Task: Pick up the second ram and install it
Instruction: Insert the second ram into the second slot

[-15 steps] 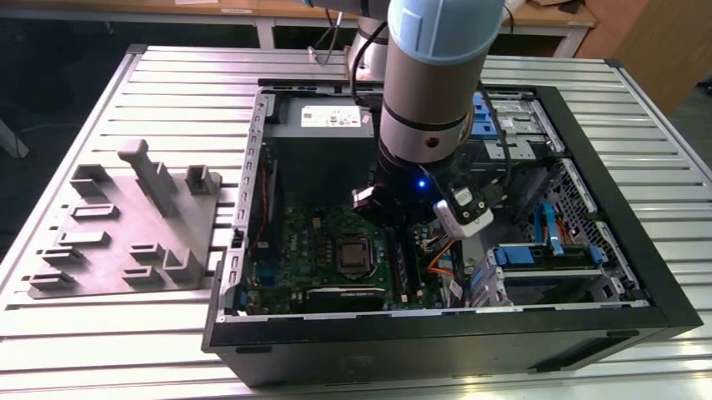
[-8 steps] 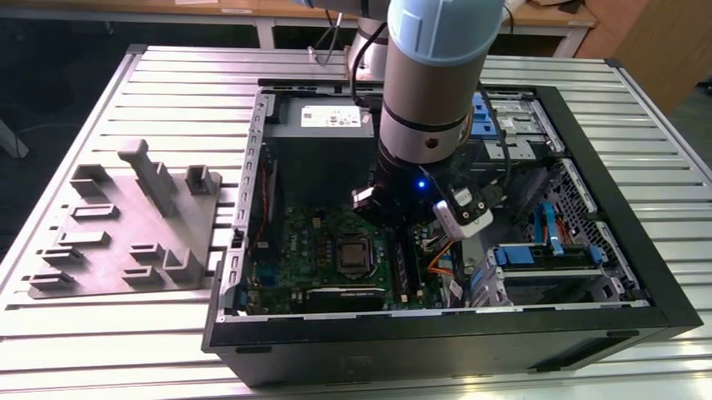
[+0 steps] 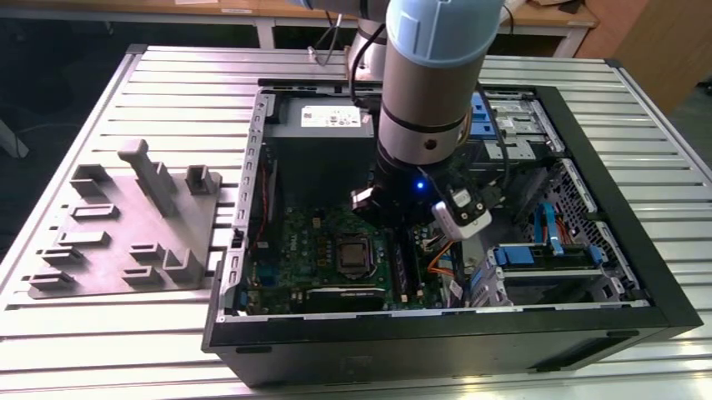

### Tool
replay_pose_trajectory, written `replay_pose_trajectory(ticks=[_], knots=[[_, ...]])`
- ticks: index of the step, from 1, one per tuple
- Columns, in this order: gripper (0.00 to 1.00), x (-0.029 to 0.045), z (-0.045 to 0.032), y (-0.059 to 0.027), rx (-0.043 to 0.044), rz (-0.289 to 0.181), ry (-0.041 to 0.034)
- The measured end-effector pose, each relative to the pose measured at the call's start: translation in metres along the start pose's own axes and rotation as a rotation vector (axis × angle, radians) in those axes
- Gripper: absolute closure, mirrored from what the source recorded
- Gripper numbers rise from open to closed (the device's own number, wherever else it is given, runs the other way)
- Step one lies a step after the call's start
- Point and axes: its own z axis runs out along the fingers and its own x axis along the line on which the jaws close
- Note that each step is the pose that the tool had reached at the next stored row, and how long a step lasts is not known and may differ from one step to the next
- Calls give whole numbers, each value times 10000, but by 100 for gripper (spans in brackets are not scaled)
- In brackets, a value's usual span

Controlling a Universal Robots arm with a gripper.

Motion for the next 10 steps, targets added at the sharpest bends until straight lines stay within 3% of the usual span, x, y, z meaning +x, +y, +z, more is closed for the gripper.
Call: replay_pose_trajectory(ticks=[10], knots=[[89,1,27,0,6,1,1]])
